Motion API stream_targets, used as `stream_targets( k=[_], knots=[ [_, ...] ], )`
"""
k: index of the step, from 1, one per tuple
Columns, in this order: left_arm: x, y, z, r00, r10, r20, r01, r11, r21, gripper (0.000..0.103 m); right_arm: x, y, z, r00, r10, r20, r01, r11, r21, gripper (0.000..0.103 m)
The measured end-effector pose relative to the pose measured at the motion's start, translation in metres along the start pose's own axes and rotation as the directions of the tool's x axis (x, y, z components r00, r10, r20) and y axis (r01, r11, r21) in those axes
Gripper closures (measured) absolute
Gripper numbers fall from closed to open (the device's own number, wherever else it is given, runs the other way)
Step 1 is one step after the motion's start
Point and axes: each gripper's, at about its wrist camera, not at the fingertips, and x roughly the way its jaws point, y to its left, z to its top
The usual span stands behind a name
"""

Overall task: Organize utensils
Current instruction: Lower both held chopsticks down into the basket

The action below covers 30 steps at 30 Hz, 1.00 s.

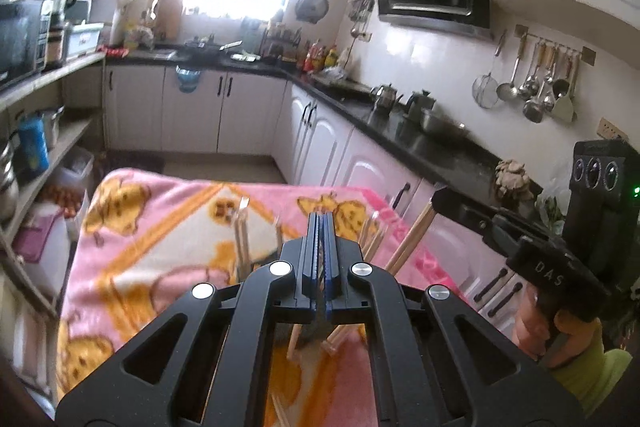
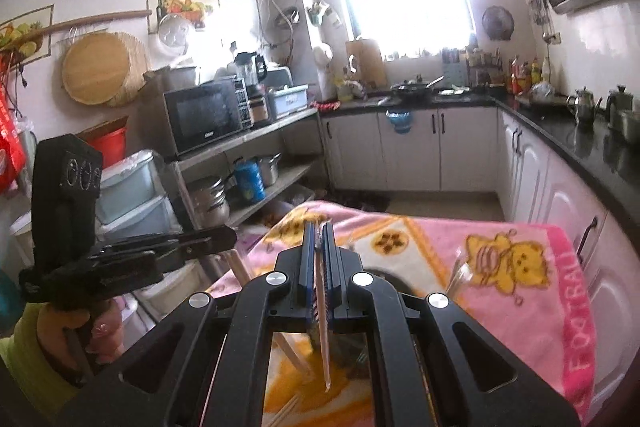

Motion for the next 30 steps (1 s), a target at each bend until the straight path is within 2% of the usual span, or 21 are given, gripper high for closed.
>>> stream_targets(
  k=[7, 11, 18, 30],
  knots=[
    [0.015, -0.019, 0.039, 0.999, -0.027, 0.039, 0.025, 0.999, 0.029, 0.103, -0.006, -0.022, 0.026, 0.997, -0.054, 0.057, 0.054, 0.999, 0.002, 0.099],
    [0.029, -0.022, 0.047, 0.998, -0.039, 0.043, 0.037, 0.999, 0.029, 0.103, -0.004, -0.039, 0.032, 0.995, -0.075, 0.073, 0.073, 0.997, 0.031, 0.099],
    [0.065, -0.022, 0.036, 1.0, -0.013, -0.002, 0.013, 0.999, 0.03, 0.103, 0.011, -0.064, 0.021, 0.994, -0.1, 0.052, 0.095, 0.992, 0.078, 0.099],
    [0.101, -0.01, 0.004, 0.997, -0.01, -0.071, 0.01, 1.0, -0.007, 0.103, 0.041, -0.078, -0.01, 0.99, -0.139, 0.021, 0.136, 0.985, 0.106, 0.099]
  ],
)
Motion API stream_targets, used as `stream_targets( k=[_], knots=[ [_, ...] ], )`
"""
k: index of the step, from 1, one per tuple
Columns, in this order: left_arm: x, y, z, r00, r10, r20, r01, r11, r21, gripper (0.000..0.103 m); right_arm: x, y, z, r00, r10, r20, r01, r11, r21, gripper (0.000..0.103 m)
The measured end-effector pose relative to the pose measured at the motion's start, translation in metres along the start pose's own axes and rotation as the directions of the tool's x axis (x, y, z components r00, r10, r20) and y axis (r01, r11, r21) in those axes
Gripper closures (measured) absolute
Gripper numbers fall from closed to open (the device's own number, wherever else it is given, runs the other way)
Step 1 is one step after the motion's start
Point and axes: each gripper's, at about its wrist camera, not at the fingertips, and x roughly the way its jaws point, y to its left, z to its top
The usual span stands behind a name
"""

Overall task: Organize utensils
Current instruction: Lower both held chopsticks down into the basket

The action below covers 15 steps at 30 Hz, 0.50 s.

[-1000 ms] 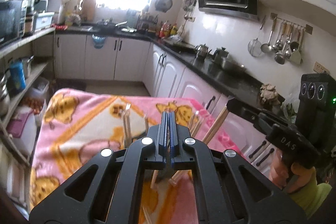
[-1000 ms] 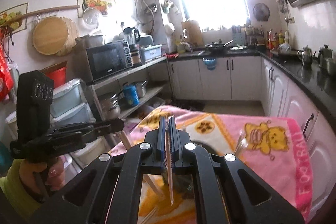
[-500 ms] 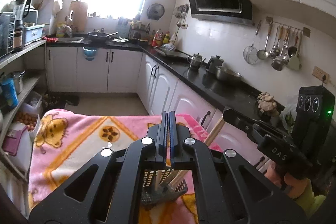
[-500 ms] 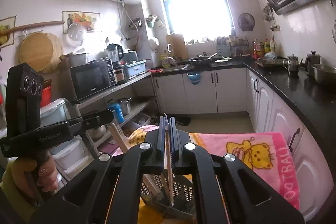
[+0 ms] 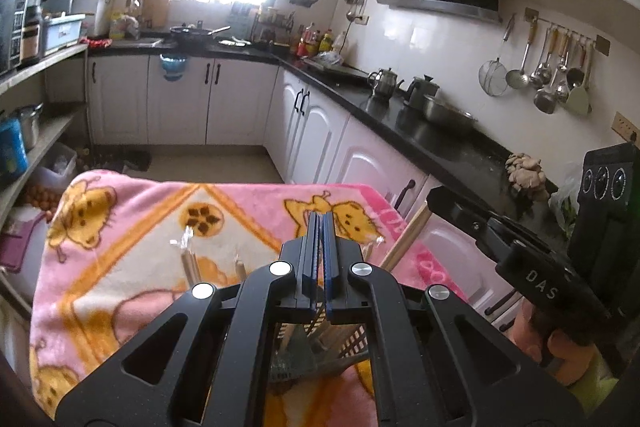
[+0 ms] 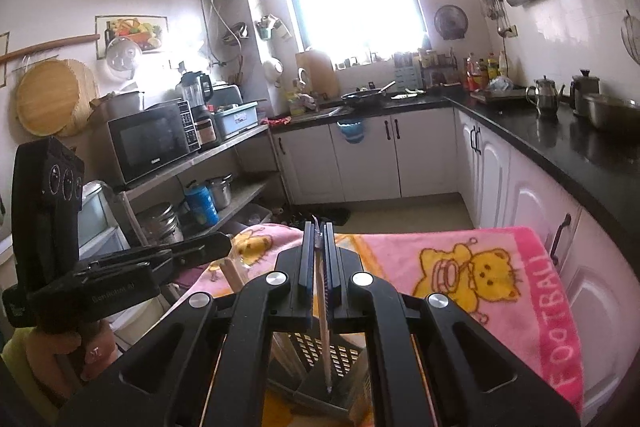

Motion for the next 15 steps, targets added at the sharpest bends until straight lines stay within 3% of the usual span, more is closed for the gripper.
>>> stream_targets(
  k=[15],
  knots=[
    [0.013, 0.026, -0.033, 0.998, 0.037, -0.046, -0.04, 0.997, -0.068, 0.103, 0.029, -0.005, -0.045, 0.998, 0.026, -0.05, -0.022, 0.997, 0.069, 0.099]
  ],
)
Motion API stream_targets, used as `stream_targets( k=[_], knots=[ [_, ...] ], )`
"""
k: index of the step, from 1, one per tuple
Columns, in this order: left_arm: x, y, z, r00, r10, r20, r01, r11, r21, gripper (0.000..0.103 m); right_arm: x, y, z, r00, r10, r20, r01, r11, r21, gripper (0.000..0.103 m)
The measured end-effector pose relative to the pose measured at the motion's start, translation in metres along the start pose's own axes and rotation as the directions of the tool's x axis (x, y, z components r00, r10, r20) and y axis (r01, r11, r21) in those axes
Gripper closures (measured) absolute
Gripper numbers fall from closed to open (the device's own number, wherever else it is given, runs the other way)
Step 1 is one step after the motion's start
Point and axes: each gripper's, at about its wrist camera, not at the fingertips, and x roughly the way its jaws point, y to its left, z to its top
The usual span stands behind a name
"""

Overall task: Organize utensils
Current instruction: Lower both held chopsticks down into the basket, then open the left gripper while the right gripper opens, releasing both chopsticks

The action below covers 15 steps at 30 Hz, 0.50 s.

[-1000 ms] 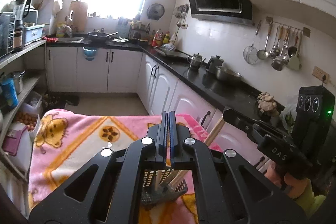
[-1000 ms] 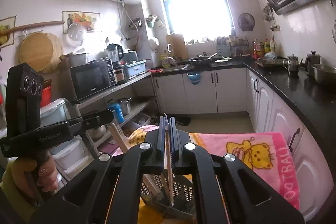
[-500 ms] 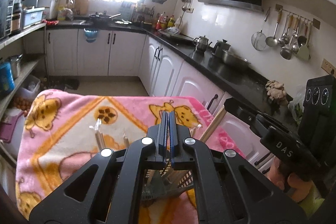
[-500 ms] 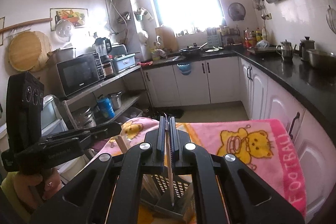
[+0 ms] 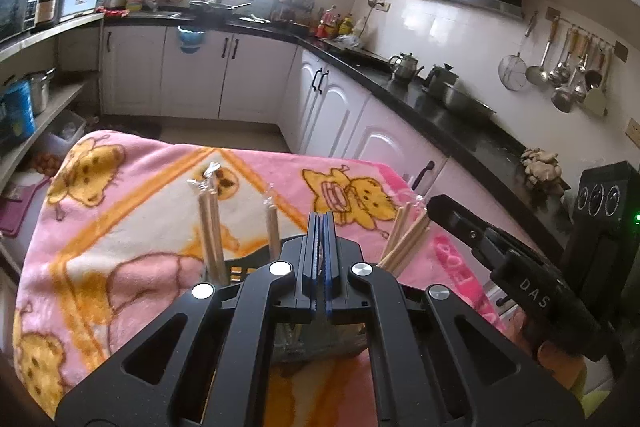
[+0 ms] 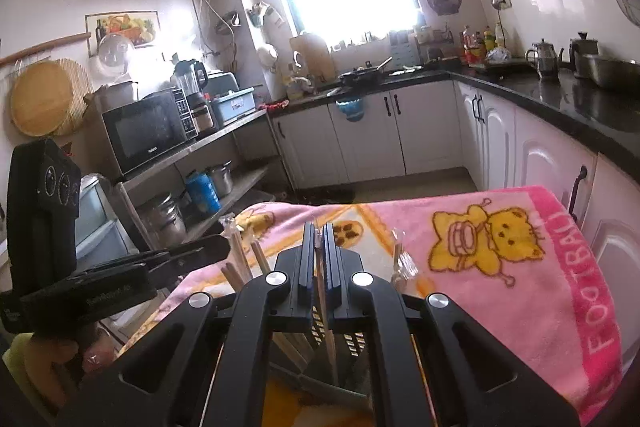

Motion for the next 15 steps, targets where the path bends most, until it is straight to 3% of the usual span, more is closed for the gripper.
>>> stream_targets(
  k=[10, 13, 15],
  knots=[
    [0.001, -0.002, -0.007, 0.999, 0.051, 0.002, -0.051, 0.998, 0.021, 0.102, -0.001, -0.02, -0.016, 1.0, -0.004, -0.028, 0.005, 0.999, 0.036, 0.098],
    [-0.001, -0.004, -0.012, 0.998, 0.065, 0.002, -0.065, 0.997, 0.029, 0.089, 0.0, -0.019, -0.019, 0.999, 0.006, -0.04, -0.005, 1.0, 0.022, 0.097],
    [-0.004, -0.004, -0.016, 0.997, 0.081, 0.006, -0.081, 0.996, 0.032, 0.081, 0.001, -0.018, -0.02, 0.999, 0.02, -0.05, -0.019, 1.0, 0.019, 0.086]
  ],
)
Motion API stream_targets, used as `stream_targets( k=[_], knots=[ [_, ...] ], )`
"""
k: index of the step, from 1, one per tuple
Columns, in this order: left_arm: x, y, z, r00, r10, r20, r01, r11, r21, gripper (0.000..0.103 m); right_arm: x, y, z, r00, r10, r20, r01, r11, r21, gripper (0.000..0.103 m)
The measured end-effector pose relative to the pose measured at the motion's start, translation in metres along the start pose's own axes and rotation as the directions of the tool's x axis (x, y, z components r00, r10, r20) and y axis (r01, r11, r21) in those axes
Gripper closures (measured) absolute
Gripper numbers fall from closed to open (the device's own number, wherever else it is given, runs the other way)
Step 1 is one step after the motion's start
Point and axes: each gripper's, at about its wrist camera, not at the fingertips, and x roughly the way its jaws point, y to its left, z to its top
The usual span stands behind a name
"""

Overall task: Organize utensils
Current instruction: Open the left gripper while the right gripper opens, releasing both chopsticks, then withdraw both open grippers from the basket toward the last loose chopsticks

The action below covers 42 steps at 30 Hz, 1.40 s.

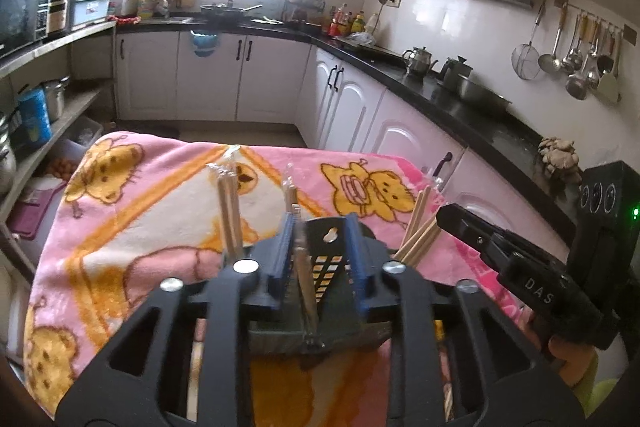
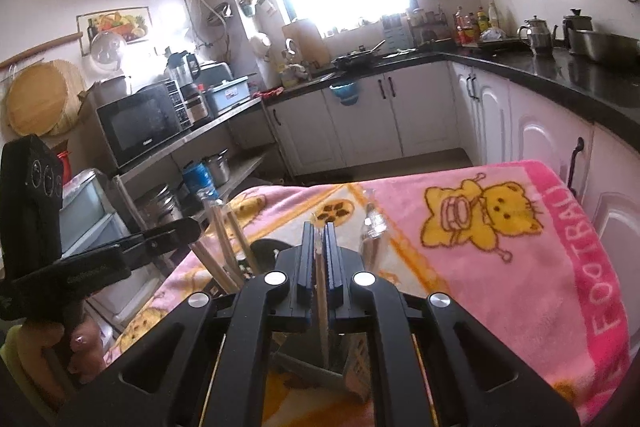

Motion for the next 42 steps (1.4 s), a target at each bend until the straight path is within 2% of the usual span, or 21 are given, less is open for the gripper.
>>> stream_targets(
  k=[1, 2, 3, 6, 7, 9, 13, 14, 16, 17, 19, 22, 24, 26, 31, 42],
  knots=[
    [-0.002, 0.001, -0.002, 1.0, 0.003, 0.001, -0.003, 1.0, -0.007, 0.08, 0.0, 0.001, -0.001, 1.0, 0.0, -0.004, 0.0, 1.0, -0.005, 0.082],
    [-0.005, 0.003, -0.003, 1.0, 0.004, 0.004, -0.004, 1.0, -0.018, 0.078, 0.001, 0.001, -0.001, 1.0, -0.003, -0.005, 0.003, 1.0, -0.008, 0.07],
    [-0.007, 0.004, -0.005, 1.0, 0.004, 0.008, -0.004, 1.0, -0.024, 0.074, 0.0, 0.002, -0.002, 1.0, -0.005, -0.004, 0.005, 1.0, -0.01, 0.065],
    [-0.016, 0.005, -0.008, 1.0, 0.015, 0.022, -0.014, 0.999, -0.029, 0.062, -0.001, 0.003, -0.001, 1.0, -0.005, -0.005, 0.005, 1.0, -0.023, 0.063],
    [-0.021, 0.005, -0.01, 0.999, 0.012, 0.032, -0.011, 1.0, -0.029, 0.061, -0.002, 0.005, -0.001, 1.0, -0.001, -0.004, 0.0, 0.999, -0.033, 0.06],
    [-0.031, 0.004, -0.012, 0.998, 0.004, 0.056, -0.003, 1.0, -0.03, 0.049, -0.004, 0.009, -0.001, 1.0, -0.005, 0.005, 0.006, 0.998, -0.056, 0.053],
    [-0.049, 0.007, -0.017, 0.997, 0.012, 0.076, -0.009, 0.999, -0.041, 0.041, -0.011, 0.017, 0.0, 0.999, -0.034, 0.023, 0.036, 0.996, -0.083, 0.047],
    [-0.054, 0.009, -0.019, 0.997, 0.014, 0.082, -0.01, 0.999, -0.048, 0.036, -0.014, 0.018, 0.001, 0.999, -0.041, 0.032, 0.044, 0.995, -0.087, 0.044],
    [-0.062, 0.01, -0.021, 0.996, 0.011, 0.085, -0.007, 0.999, -0.05, 0.029, -0.023, 0.022, 0.002, 0.997, -0.064, 0.052, 0.068, 0.993, -0.097, 0.037],
    [-0.067, 0.01, -0.023, 0.996, 0.016, 0.083, -0.013, 0.999, -0.044, 0.025, -0.026, 0.023, 0.001, 0.996, -0.073, 0.058, 0.078, 0.992, -0.103, 0.03],
    [-0.076, 0.012, -0.027, 0.996, 0.031, 0.086, -0.028, 0.999, -0.039, 0.018, -0.034, 0.024, -0.001, 0.993, -0.096, 0.065, 0.103, 0.988, -0.115, 0.026],
    [-0.088, 0.016, -0.036, 0.996, 0.027, 0.089, -0.023, 0.999, -0.05, 0.015, -0.048, 0.026, -0.005, 0.991, -0.118, 0.07, 0.126, 0.985, -0.118, 0.024],
    [-0.094, 0.018, -0.043, 0.996, 0.032, 0.088, -0.027, 0.998, -0.055, 0.012, -0.056, 0.03, -0.009, 0.989, -0.129, 0.071, 0.138, 0.981, -0.138, 0.018],
    [-0.099, 0.02, -0.05, 0.995, 0.051, 0.083, -0.046, 0.997, -0.055, 0.012, -0.062, 0.034, -0.016, 0.988, -0.144, 0.063, 0.152, 0.975, -0.164, 0.015],
    [-0.109, 0.02, -0.066, 0.993, 0.071, 0.09, -0.067, 0.997, -0.048, 0.012, -0.079, 0.043, -0.035, 0.987, -0.154, 0.049, 0.161, 0.964, -0.211, 0.013],
    [-0.117, 0.013, -0.103, 0.997, 0.056, 0.06, -0.053, 0.998, -0.044, 0.012, -0.103, 0.04, -0.069, 0.982, -0.188, -0.001, 0.184, 0.963, -0.197, 0.013]
  ],
)
